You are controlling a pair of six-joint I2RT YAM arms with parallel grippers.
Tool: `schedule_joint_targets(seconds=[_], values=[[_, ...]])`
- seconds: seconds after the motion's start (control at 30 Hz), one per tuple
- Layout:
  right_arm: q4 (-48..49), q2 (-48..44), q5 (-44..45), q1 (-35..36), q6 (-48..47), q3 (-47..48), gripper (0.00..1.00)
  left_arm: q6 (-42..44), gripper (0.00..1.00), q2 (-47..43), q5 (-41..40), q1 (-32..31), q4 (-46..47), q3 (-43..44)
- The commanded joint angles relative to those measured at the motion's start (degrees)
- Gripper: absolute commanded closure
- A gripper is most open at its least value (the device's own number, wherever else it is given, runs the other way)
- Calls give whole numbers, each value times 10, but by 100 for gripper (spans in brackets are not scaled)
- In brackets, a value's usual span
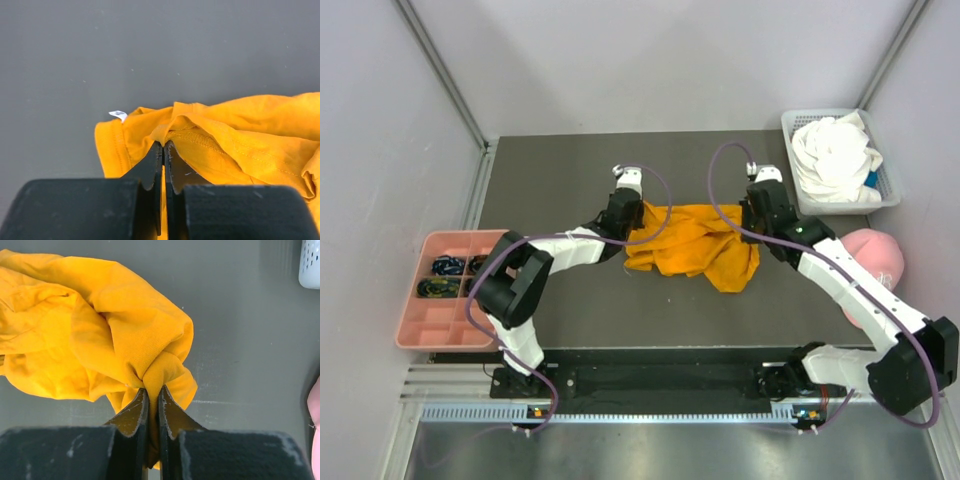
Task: Fold and stack the t-shirts
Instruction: Move the tshirt to the center of the board
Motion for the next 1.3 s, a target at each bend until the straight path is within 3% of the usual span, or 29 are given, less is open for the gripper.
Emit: schedule_joint_targets(seconds=[0.0, 0.2, 0.33, 0.63, 0.7, 0.8, 1.0, 1.07, 1.1, 1.27], values=[[6, -28, -7, -5, 12, -10, 100, 16, 100, -60, -33, -2, 14, 29], [15, -28, -9, -6, 24, -32, 100, 7, 100, -134, -2, -2, -48, 49], [19, -25, -13, -6, 32, -41, 100, -14, 100, -175, 61, -2, -105, 40], [21, -27, -8, -5, 38, -47, 100, -116, 99, -248, 107, -13, -122, -140], [23, -27, -8, -5, 39, -50, 100, -124, 90, -252, 102, -14, -132, -150], [24, -27, -11, -5, 42, -54, 100, -129, 86, -260, 99, -14, -147, -155], [26, -31, -13, -5, 46, -65, 100, -124, 48, -299, 65, -14, -171, -128], [28, -30, -13, -5, 47, -69, 100, -120, 28, -307, 54, -14, -190, -110], [29, -30, -13, -5, 49, -71, 100, -120, 1, -315, 50, -14, -199, -105], [33, -27, -14, -5, 54, -75, 100, -115, 1, -339, 29, -13, -195, -101]])
